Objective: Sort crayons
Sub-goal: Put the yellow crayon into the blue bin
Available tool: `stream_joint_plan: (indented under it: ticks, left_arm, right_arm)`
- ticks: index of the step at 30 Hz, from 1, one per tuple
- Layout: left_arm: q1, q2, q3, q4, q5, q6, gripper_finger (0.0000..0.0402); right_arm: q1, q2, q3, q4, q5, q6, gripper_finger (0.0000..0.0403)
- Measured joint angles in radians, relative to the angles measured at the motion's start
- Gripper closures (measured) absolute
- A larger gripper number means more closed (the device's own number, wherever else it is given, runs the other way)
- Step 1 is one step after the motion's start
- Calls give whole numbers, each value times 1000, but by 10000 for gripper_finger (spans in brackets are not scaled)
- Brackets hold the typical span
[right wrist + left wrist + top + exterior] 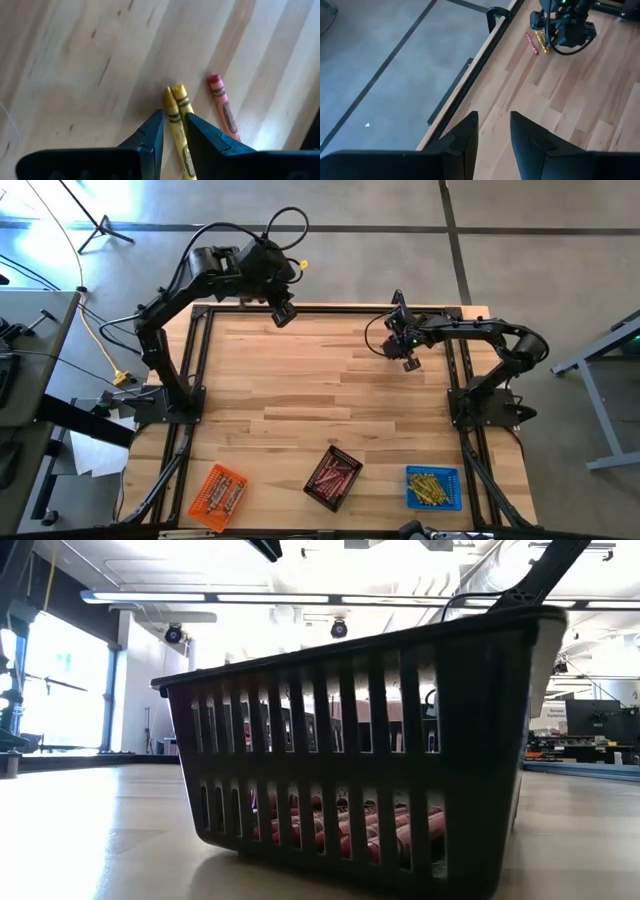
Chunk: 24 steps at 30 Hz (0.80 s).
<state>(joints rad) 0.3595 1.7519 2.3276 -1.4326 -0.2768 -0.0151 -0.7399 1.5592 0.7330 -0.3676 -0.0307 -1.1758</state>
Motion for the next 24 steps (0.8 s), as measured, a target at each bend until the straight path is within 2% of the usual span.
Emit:
stream_joint_plan:
  ticks: [24]
  left_arm:
    - [-1,0,0,-14,1,-36,300]
  right_arm:
    - [14,5,5,-108,3,-44,336]
